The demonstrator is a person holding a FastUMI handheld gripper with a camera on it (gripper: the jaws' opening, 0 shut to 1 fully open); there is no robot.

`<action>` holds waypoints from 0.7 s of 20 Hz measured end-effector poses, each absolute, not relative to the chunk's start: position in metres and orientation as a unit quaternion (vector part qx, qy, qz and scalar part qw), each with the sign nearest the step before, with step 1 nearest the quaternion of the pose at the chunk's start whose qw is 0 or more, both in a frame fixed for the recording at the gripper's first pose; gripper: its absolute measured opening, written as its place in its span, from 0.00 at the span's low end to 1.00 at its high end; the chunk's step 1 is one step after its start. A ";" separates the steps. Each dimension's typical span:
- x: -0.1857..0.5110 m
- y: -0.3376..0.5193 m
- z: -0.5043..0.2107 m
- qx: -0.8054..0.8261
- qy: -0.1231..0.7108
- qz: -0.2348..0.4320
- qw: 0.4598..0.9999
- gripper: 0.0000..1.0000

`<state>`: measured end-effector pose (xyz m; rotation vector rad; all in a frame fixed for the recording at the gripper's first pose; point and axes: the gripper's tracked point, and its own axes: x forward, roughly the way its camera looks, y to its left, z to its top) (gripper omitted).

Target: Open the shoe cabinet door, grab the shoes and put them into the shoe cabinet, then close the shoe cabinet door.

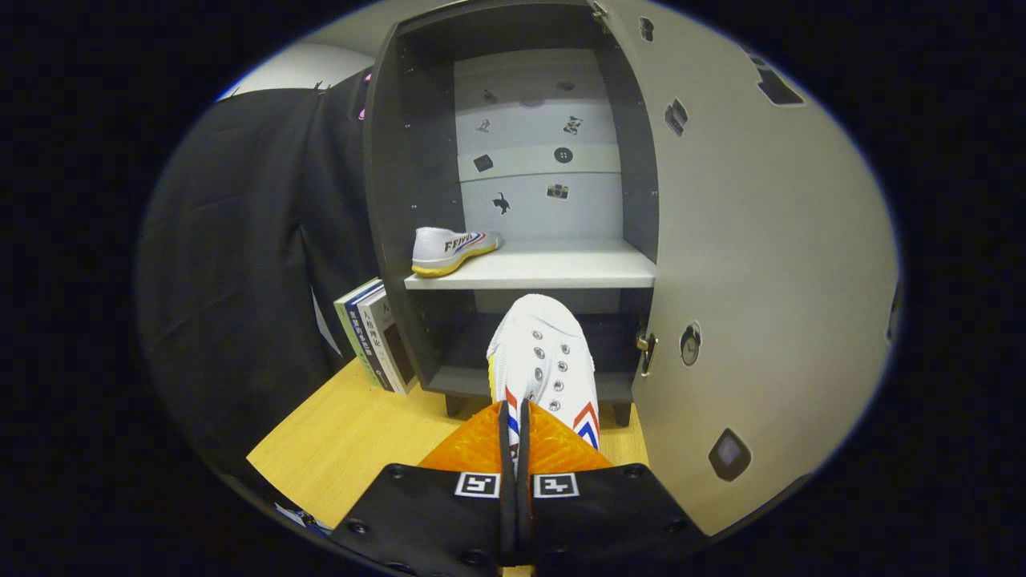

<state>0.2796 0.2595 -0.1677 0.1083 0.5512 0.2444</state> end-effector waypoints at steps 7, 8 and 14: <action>0.350 0.267 -0.122 0.067 0.230 0.115 0.964 0.01; 0.361 0.267 -0.118 0.069 0.225 0.114 0.965 0.01; 0.421 0.273 -0.095 0.078 0.204 0.108 0.970 0.01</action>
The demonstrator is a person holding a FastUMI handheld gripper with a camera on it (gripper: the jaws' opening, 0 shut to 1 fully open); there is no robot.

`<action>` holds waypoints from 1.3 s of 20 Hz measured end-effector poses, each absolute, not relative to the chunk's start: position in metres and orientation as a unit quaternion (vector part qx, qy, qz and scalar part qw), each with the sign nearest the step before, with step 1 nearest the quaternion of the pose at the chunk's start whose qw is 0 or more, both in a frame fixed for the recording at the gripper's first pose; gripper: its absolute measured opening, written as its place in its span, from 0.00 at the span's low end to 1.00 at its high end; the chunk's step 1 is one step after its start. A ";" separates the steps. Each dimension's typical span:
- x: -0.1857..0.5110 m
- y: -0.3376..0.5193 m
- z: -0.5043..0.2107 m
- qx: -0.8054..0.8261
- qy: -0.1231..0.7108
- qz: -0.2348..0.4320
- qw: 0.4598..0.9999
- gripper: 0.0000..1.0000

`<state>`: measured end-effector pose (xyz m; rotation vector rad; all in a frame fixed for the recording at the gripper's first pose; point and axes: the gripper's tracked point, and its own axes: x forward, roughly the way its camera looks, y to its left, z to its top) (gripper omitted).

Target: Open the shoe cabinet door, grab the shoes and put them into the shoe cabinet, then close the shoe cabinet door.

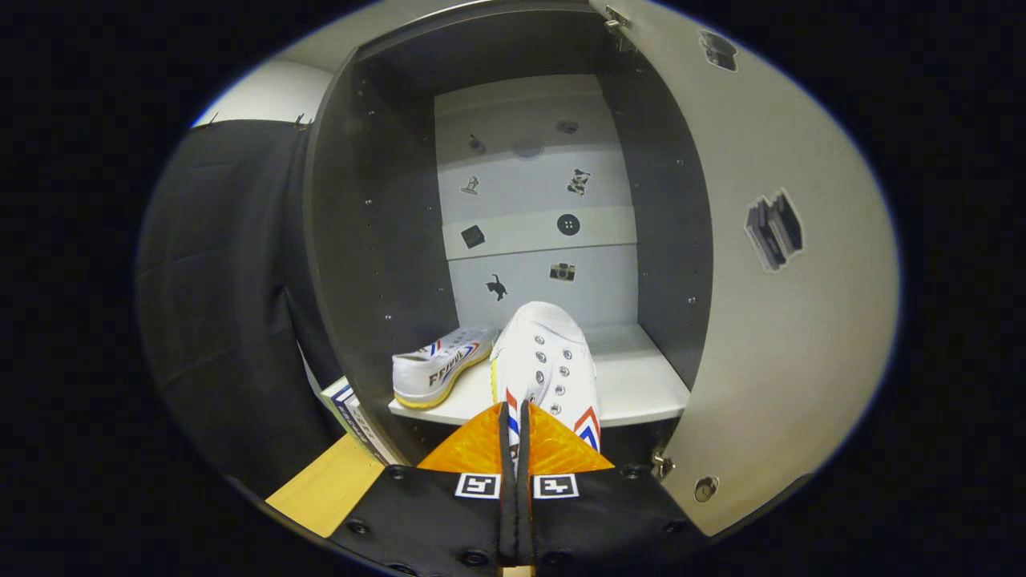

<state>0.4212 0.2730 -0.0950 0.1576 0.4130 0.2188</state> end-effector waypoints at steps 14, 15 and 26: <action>0.543 0.274 -0.103 0.091 0.192 0.083 0.974 0.01; 0.551 0.274 -0.107 0.087 0.193 0.082 0.974 0.01; 0.587 0.284 -0.147 0.061 0.218 0.078 0.971 0.01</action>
